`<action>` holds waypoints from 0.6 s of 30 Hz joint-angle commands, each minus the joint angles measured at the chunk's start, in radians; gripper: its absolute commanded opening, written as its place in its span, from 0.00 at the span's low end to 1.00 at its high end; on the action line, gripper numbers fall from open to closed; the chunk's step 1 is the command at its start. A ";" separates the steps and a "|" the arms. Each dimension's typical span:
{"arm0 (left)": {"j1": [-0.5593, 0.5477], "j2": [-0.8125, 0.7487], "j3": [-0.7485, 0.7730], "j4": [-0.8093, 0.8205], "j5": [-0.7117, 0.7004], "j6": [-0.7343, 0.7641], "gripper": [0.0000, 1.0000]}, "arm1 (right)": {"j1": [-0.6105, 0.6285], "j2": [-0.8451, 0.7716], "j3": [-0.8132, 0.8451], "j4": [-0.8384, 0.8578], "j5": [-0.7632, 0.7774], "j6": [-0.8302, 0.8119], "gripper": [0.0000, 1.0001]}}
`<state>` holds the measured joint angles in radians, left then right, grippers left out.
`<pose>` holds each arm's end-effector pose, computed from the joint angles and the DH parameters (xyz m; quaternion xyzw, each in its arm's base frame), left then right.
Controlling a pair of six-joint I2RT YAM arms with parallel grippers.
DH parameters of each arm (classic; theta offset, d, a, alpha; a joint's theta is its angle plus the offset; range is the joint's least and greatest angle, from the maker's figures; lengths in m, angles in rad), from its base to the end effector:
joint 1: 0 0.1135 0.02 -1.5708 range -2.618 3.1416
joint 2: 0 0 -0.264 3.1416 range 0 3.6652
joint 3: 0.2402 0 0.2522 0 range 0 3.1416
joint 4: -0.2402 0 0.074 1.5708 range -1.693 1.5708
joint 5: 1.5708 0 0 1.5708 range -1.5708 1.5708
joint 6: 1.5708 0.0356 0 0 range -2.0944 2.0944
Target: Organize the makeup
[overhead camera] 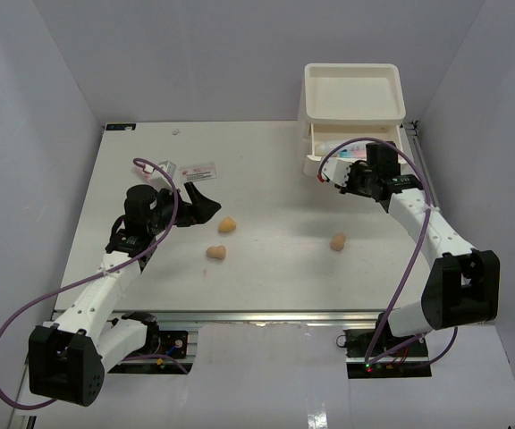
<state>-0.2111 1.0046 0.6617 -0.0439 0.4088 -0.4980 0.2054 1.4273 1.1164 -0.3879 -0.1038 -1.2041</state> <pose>0.2200 -0.0616 0.2702 -0.0041 0.8204 -0.3477 0.4539 0.3102 0.0684 0.2866 -0.6031 0.6754 -0.1607 0.3928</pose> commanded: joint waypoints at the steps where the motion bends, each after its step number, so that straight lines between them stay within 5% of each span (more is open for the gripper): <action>1: 0.008 -0.002 -0.008 0.021 0.026 0.001 0.98 | -0.026 -0.034 0.056 0.213 0.033 0.016 0.28; 18: 0.010 -0.004 -0.010 0.021 0.028 0.003 0.98 | -0.027 -0.062 0.019 0.250 -0.034 -0.002 0.37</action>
<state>-0.2074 1.0065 0.6609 -0.0433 0.4186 -0.4980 0.1841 1.4214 1.1275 -0.2881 -0.1377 -1.1501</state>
